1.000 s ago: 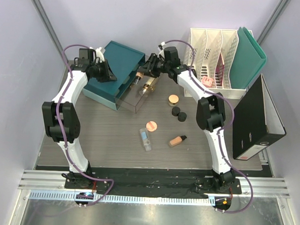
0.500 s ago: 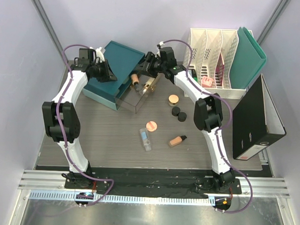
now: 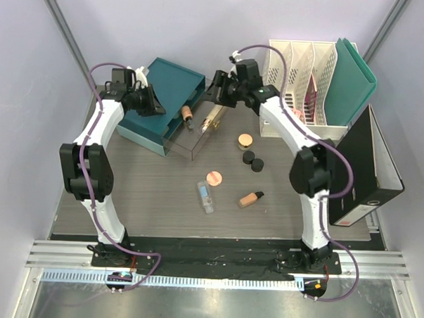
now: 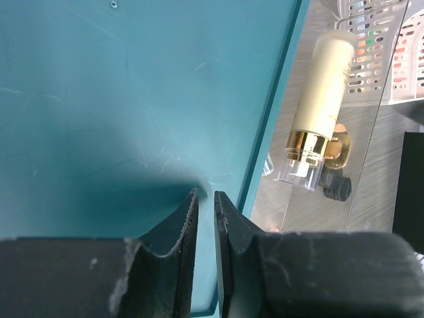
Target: Organize the makeup
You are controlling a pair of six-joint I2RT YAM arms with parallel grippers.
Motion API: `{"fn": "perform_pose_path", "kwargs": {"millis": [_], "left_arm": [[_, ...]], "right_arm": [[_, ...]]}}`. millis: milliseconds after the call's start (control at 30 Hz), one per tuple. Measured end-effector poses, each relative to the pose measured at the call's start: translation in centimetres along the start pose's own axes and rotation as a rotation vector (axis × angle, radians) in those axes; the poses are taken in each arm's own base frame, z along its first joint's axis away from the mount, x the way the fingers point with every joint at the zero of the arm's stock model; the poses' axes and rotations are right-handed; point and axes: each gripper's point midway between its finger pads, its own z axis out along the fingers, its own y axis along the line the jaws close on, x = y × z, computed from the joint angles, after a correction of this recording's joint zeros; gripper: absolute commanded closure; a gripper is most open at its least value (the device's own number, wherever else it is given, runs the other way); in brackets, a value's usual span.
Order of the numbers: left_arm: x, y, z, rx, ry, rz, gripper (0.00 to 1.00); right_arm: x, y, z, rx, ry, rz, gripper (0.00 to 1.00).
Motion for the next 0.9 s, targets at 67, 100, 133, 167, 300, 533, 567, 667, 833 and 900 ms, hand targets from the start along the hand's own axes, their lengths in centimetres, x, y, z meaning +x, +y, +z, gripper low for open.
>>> {"fn": "perform_pose_path", "kwargs": {"millis": [67,100,133,167,300,533,567,667,833,900], "left_arm": [[0.0,0.0,0.0,0.002,0.000,0.000,0.82],[0.0,0.0,0.0,0.002,0.000,0.000,0.82],[0.0,0.0,0.0,0.002,0.000,0.001,0.82],[0.0,0.0,0.0,0.003,-0.001,0.001,0.82],[0.0,-0.1,0.1,0.007,0.001,0.001,0.82],[0.0,-0.1,0.2,0.014,0.001,0.005,0.82],[0.0,-0.2,0.2,0.015,0.001,0.005,0.82],[0.0,-0.2,0.2,0.019,0.001,0.007,0.82],[0.0,-0.2,0.3,0.023,-0.001,0.008,0.82],[0.0,-0.3,0.3,0.027,-0.002,0.009,0.82]], "right_arm": [[-0.1,0.7,-3.2,0.019,0.001,-0.051,0.31],[0.3,0.9,-5.4,0.036,0.014,-0.076,0.31],[0.5,1.1,-6.8,0.045,0.019,-0.096,0.29],[0.9,1.1,-8.4,0.057,0.025,-0.122,0.29],[5.5,-1.0,-13.2,0.141,0.134,-0.172,0.28],[16.6,-7.9,-16.6,0.349,0.478,-0.068,0.27],[18.2,-8.6,-17.4,0.386,0.536,-0.033,0.27],[20.8,-9.4,-19.4,0.451,0.643,0.042,0.27],[22.5,-9.7,-21.0,0.496,0.740,0.139,0.25],[23.2,-10.0,-21.2,0.511,0.780,0.174,0.24]]}}
